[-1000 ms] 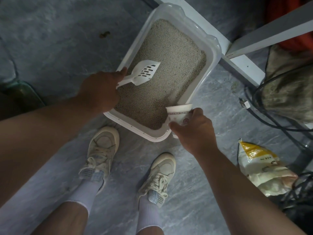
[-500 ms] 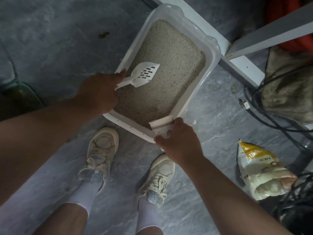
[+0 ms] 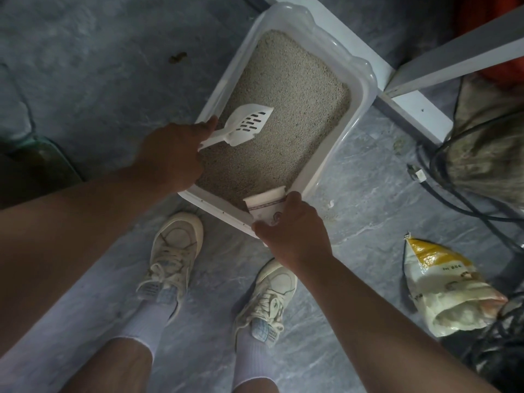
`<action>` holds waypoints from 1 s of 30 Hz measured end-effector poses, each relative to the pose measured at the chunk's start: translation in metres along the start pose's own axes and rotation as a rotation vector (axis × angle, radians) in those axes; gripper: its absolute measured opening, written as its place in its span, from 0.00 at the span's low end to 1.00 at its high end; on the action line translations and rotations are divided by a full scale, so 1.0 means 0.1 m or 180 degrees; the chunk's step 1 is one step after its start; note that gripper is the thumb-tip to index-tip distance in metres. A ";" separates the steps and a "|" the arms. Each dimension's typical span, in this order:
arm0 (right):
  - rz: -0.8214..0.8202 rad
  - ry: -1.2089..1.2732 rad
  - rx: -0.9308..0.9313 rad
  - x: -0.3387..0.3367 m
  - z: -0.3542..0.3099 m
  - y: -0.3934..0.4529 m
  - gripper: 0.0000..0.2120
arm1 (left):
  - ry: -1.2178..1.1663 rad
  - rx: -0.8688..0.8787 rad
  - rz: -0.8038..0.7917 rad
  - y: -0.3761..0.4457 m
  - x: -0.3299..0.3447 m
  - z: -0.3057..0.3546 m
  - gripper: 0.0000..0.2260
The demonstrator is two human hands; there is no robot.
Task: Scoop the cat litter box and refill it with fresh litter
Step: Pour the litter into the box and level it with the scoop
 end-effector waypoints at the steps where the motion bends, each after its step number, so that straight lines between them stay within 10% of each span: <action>1: -0.0004 0.0025 -0.0070 0.00 -0.06 0.01 0.26 | 0.0036 0.0003 -0.0008 0.01 0.00 0.00 0.33; 30: 0.0656 0.0418 -0.0011 -0.44 -0.03 0.28 0.25 | 0.0118 0.0058 0.0144 0.00 0.01 0.03 0.31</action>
Point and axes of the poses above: each hand's wrist, its own y-axis towards the middle knuckle, its own x-axis out of the palm, z = x × y, the point moved 8 cm from there along y, towards the middle knuckle, and after that the axes turned 12 degrees about y, right-handed, at the moved point
